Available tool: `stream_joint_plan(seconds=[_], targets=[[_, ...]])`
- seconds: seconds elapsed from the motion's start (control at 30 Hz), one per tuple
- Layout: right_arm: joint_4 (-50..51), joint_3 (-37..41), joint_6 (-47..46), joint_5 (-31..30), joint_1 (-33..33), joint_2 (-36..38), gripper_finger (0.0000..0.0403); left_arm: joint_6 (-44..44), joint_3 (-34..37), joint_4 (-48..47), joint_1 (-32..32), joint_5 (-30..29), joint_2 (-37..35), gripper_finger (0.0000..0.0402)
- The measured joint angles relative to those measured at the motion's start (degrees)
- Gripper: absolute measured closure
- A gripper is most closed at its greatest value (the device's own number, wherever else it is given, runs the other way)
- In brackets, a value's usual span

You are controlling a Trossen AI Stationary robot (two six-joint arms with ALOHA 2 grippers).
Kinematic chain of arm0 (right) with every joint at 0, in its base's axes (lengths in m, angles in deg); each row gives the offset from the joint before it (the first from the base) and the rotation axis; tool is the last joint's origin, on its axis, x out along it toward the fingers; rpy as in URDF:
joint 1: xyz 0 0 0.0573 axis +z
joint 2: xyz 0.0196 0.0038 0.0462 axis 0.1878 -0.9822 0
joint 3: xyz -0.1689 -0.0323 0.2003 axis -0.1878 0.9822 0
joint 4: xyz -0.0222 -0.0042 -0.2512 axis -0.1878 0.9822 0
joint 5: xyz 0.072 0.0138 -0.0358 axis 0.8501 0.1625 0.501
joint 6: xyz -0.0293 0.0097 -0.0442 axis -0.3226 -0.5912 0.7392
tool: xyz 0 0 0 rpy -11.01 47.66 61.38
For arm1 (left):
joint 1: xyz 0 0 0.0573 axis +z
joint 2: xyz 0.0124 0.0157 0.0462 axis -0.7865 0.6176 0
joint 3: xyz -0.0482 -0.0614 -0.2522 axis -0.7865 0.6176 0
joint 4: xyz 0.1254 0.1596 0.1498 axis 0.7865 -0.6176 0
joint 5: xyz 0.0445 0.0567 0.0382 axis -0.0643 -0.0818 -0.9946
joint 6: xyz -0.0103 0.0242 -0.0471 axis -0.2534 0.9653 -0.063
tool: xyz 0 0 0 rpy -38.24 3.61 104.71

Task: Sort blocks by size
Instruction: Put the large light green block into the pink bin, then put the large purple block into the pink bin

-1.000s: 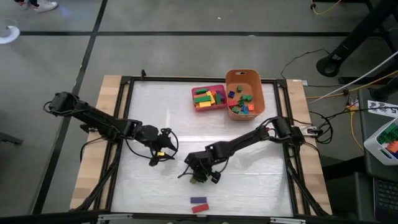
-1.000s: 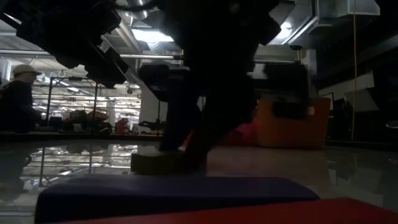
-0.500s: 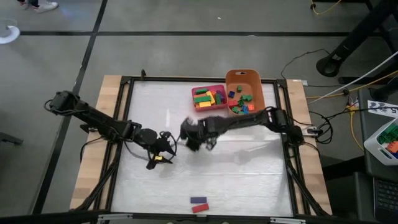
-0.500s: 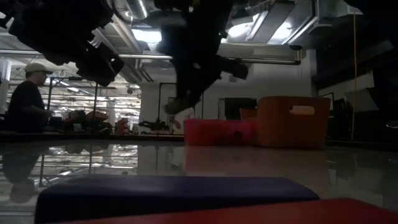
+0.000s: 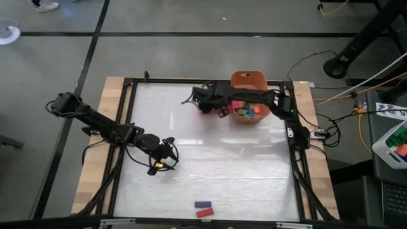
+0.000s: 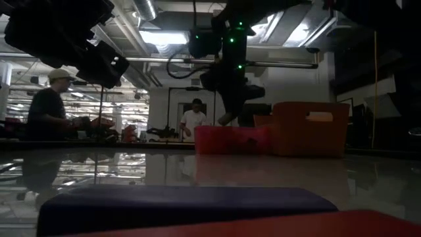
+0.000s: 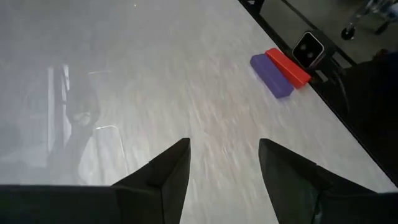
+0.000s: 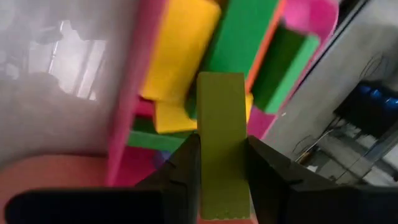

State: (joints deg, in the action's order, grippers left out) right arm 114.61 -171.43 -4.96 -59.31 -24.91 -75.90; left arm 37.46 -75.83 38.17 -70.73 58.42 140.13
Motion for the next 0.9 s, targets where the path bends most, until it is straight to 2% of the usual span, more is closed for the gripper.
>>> stream_joint_plan(seconds=[0.3, 0.47, 0.63, 0.9], targets=[[0.16, -0.04, -0.20, 2.87, -5.66, 0.00, 0.0300, 4.21, -0.02, 0.02, 0.02, 0.01, 0.00, 0.0224], [-0.06, -0.04, -0.22, 5.54, -6.19, 0.00, 0.0300, 4.48, -0.02, 0.04, 0.02, 0.00, 0.00, 0.0224], [-0.08, -0.04, -1.75, 5.60, -6.16, 0.00, 0.0296, 4.43, -0.02, 0.11, 0.02, 0.00, 0.00, 0.0224], [-0.04, -0.04, -2.91, 5.43, -6.19, 0.00, 0.0221, 2.33, -0.04, 3.76, -1.06, -0.04, 2.39, 0.0224]])
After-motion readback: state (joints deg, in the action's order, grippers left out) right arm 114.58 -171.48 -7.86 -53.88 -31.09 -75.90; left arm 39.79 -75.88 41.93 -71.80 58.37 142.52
